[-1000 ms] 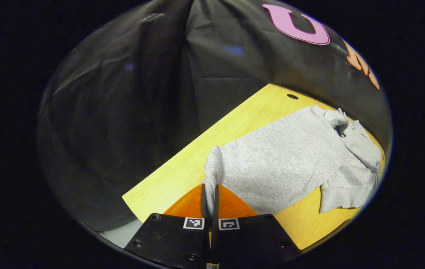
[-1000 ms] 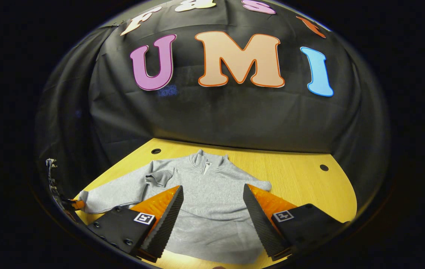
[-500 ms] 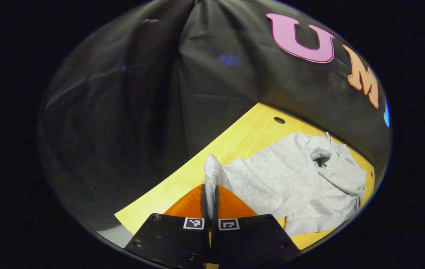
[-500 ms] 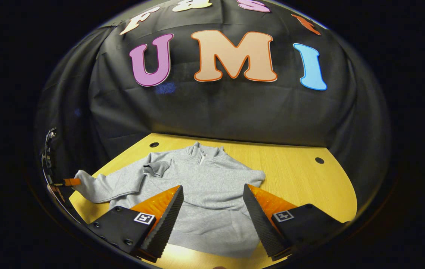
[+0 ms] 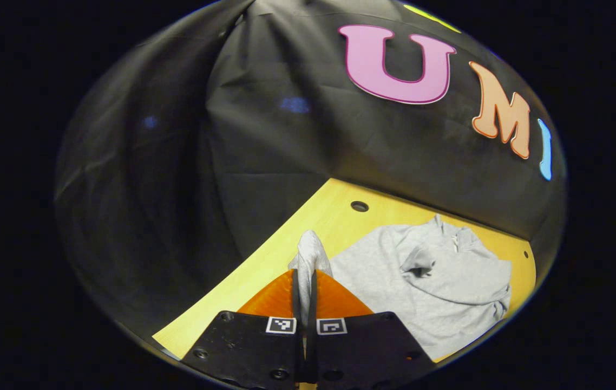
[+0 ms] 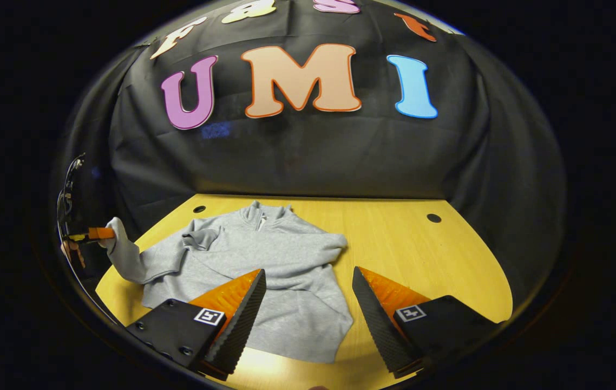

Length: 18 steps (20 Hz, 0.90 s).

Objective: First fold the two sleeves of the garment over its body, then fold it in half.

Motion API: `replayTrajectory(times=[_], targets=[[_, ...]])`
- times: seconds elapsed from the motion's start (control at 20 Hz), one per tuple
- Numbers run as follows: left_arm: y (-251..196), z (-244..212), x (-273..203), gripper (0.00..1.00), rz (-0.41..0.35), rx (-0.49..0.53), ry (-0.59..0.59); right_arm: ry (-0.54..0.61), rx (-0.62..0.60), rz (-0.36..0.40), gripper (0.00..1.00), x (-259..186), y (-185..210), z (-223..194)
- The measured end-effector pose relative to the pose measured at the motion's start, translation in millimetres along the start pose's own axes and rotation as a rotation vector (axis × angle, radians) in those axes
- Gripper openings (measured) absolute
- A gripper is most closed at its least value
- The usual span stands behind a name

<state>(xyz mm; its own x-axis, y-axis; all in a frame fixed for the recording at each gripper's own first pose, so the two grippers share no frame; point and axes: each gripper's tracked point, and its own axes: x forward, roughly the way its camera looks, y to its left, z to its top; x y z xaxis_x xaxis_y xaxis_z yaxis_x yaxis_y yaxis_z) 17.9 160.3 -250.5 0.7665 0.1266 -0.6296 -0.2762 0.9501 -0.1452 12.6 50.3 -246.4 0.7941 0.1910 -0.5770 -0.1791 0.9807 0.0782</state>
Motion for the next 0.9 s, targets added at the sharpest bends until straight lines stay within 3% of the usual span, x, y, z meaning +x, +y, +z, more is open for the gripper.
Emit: replayTrajectory(times=[0.5,0.9], targets=[[-138.3,56.6,20.3,0.0,-0.193,0.117,-0.089,0.008,0.061,-0.103,0.99,-31.5,-68.2,-21.4],[-253.0,47.8,14.5,0.0,-0.342,0.212,-0.088,0.018,0.117,-0.182,0.99,-57.3,-122.9,-41.2]])
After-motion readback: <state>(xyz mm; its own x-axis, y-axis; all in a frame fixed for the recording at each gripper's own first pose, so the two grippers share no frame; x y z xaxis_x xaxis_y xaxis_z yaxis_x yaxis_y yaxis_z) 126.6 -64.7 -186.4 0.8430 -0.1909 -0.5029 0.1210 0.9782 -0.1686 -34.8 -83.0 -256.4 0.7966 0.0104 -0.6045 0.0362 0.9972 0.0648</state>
